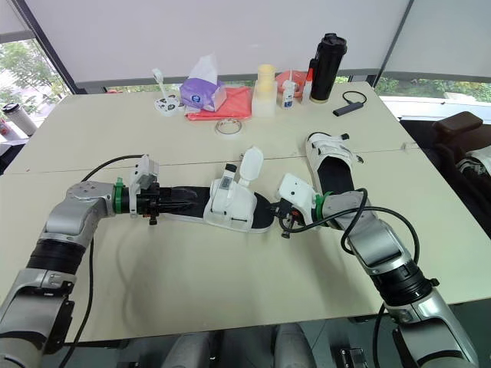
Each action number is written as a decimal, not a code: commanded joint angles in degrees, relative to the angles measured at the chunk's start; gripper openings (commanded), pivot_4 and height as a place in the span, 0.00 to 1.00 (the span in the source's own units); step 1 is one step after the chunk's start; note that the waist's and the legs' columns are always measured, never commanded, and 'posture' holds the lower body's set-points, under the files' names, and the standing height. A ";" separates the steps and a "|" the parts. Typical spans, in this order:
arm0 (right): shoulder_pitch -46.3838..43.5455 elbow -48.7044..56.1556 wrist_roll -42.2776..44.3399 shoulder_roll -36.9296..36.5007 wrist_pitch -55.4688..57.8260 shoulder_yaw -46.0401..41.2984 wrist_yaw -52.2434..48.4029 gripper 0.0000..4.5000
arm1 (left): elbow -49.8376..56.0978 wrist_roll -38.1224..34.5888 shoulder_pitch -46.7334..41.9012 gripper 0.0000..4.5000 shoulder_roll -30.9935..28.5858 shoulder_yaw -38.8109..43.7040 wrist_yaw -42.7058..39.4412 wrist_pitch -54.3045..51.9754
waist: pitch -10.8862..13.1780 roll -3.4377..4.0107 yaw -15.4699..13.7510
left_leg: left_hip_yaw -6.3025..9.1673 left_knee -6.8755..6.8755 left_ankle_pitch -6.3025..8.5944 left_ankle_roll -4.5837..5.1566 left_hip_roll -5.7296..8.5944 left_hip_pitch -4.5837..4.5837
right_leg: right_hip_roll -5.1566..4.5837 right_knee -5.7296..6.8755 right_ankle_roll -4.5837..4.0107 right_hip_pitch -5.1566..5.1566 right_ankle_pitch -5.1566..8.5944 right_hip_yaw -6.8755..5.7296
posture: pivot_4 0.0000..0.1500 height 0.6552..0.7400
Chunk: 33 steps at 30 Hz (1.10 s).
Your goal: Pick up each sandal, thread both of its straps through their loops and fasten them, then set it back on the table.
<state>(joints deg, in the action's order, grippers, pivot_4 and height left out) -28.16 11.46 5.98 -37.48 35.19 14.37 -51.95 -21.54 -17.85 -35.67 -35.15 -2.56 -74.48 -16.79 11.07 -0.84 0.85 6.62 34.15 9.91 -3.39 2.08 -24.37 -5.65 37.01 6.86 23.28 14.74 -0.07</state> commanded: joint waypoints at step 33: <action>-0.42 0.79 -0.54 4.19 0.25 1.69 4.28 0.00 | 0.27 3.75 -1.46 0.01 4.74 -5.64 -6.85 6.60 | 0.00 0.00 0.17 | 0.00 0.01 0.00 0.01 0.01 -0.01 | 0.01 0.01 0.03 0.00 -0.01 -0.01 | 1.00 1.00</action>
<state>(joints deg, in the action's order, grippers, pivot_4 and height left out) -27.29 11.56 5.69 -33.77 36.29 16.01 -48.01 -24.50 -12.27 -37.63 -29.68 -8.71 -80.41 -9.01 11.07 -0.85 1.02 6.62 34.16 9.91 -3.39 2.09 -24.38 -5.64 37.02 6.89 23.29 14.73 -0.07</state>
